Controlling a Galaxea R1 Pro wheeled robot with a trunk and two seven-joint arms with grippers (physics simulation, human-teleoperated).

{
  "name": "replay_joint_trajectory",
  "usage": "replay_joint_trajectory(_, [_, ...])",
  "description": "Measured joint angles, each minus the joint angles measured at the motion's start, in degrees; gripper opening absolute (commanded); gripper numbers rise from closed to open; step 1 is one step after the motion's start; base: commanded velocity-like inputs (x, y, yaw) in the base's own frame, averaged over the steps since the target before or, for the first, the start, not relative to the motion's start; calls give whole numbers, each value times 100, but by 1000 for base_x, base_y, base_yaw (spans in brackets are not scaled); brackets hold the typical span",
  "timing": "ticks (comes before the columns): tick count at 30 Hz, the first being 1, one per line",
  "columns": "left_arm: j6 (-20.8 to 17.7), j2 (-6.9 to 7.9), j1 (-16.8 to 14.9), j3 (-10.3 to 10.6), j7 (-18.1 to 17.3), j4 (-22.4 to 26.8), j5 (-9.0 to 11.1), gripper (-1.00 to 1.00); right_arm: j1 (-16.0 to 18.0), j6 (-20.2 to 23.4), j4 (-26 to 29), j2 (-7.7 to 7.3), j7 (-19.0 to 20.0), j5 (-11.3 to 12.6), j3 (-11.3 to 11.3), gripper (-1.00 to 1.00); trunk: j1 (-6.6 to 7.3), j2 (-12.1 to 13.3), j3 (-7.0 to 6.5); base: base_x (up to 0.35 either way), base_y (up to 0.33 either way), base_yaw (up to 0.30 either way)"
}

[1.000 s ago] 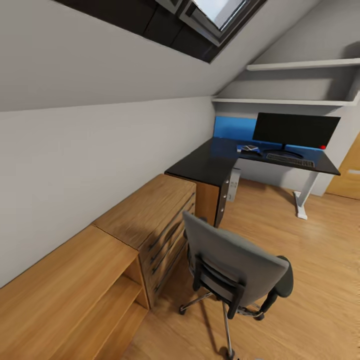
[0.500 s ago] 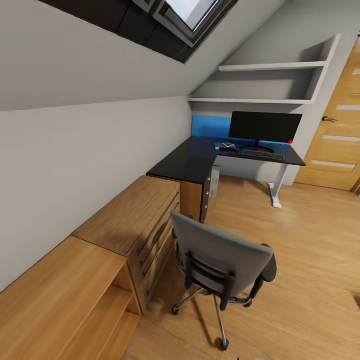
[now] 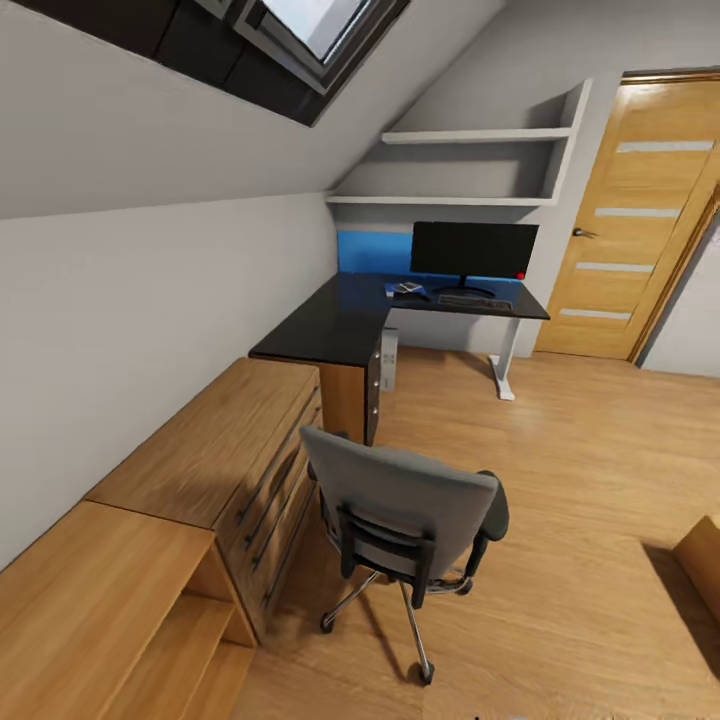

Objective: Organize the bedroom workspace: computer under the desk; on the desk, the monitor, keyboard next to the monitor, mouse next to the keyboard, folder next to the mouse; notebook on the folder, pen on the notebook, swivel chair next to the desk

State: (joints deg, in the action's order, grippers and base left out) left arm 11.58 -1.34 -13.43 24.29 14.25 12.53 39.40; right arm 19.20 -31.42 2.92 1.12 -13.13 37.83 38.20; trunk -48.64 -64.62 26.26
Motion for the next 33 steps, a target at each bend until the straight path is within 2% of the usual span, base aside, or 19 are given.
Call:
replay_joint_trajectory(14, [0,0,0,0,0,0,0,100,0,0,0,0,0,0,7,100,0,0,0,0,7,-300])
replay_joint_trajectory(28, [6,-8,0,1,2,0,0,100,0,2,1,0,1,1,7,100,0,0,0,-6,138,-297])
replay_joint_trajectory(33, [8,-7,1,0,2,2,0,100,1,1,-1,1,1,0,7,100,0,0,-10,-30,110,-165])
